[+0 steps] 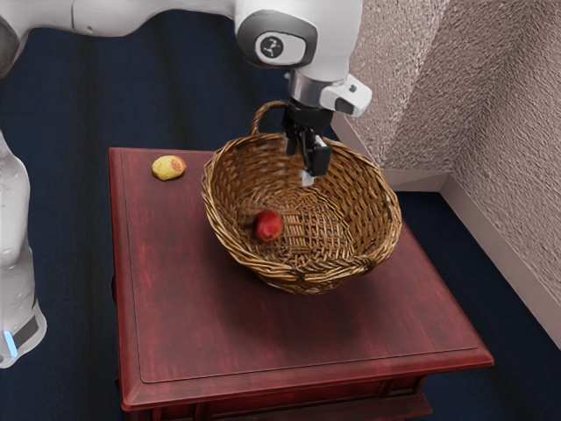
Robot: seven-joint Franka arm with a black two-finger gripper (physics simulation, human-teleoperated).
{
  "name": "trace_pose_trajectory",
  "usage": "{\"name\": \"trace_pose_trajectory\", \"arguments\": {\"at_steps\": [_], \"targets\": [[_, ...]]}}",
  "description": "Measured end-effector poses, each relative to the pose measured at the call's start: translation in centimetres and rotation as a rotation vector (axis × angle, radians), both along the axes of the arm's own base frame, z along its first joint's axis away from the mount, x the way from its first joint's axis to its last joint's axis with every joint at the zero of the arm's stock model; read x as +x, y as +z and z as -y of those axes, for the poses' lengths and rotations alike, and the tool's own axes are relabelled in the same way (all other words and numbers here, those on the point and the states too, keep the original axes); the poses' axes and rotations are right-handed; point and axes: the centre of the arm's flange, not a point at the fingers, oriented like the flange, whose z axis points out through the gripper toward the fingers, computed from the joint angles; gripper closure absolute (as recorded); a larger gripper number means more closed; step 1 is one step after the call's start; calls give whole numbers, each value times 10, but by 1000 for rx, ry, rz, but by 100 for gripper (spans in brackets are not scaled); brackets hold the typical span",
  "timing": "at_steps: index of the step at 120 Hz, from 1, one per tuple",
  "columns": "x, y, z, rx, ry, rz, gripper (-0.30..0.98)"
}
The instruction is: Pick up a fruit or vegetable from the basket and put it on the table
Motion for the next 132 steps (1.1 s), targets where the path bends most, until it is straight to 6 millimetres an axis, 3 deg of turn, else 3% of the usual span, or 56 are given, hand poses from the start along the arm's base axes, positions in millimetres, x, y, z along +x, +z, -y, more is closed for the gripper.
{"name": "trace_pose_trajectory", "arguments": {"at_steps": [28, 45, 59, 96, 132], "targets": [[16, -3, -1, 27, -9, 64, 3], [29, -59, -7, 14, -7, -35, 2], [28, -83, -15, 11, 0, -83, 2], [15, -95, -4, -21, -21, -169, 2], [5, -118, -14, -49, 1, -264, 2]]}}
